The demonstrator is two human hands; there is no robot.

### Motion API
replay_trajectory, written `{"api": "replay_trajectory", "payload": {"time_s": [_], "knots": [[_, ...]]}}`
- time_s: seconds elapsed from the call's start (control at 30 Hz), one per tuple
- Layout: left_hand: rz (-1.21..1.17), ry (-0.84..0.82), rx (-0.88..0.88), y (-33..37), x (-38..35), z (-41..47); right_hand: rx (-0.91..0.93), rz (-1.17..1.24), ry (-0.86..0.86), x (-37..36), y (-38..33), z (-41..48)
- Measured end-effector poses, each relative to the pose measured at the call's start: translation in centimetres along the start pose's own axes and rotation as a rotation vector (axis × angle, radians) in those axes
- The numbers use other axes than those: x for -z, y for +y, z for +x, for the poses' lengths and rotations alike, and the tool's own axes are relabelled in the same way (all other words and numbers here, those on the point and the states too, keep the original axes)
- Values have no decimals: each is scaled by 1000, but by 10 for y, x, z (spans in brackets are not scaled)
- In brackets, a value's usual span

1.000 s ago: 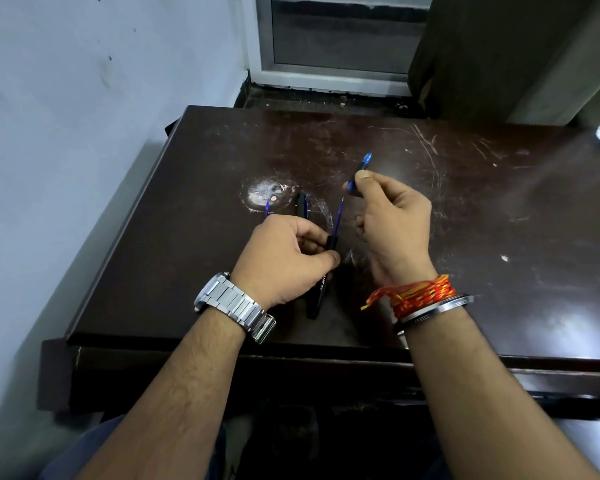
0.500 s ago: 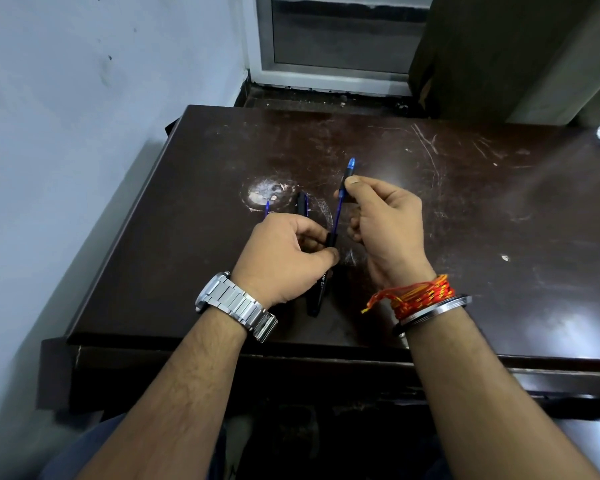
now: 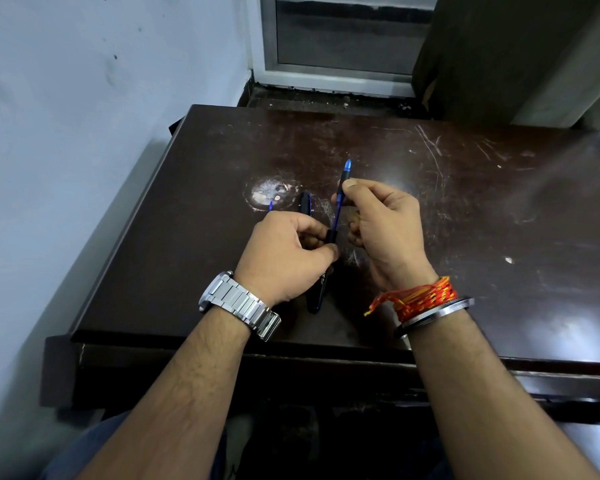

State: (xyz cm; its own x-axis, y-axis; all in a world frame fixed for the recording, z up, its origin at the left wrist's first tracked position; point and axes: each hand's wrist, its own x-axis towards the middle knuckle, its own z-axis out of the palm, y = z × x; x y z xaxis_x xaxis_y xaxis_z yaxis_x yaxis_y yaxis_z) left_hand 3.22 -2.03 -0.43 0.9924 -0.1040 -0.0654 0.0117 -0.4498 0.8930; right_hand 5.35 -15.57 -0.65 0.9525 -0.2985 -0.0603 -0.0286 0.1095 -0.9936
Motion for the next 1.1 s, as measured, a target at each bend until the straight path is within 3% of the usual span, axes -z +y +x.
{"api": "replay_trajectory", "payload": {"time_s": [0.2, 0.4, 0.67, 0.93, 1.1], "knots": [[-27, 2, 5, 0, -1, 1, -9, -26, -7, 0, -3, -1], [-113, 96, 33, 0, 0, 4, -95, -37, -159, -7, -5, -12], [-97, 121, 23, -2, -3, 4, -133, -8, -170, -5, -4, -10], [-59, 155, 21, -3, -4, 3, -83, -180, -150, -6, 4, -7], [-51, 179, 24, -4, -3, 6, -69, -54, -122, -6, 4, -11]]}}
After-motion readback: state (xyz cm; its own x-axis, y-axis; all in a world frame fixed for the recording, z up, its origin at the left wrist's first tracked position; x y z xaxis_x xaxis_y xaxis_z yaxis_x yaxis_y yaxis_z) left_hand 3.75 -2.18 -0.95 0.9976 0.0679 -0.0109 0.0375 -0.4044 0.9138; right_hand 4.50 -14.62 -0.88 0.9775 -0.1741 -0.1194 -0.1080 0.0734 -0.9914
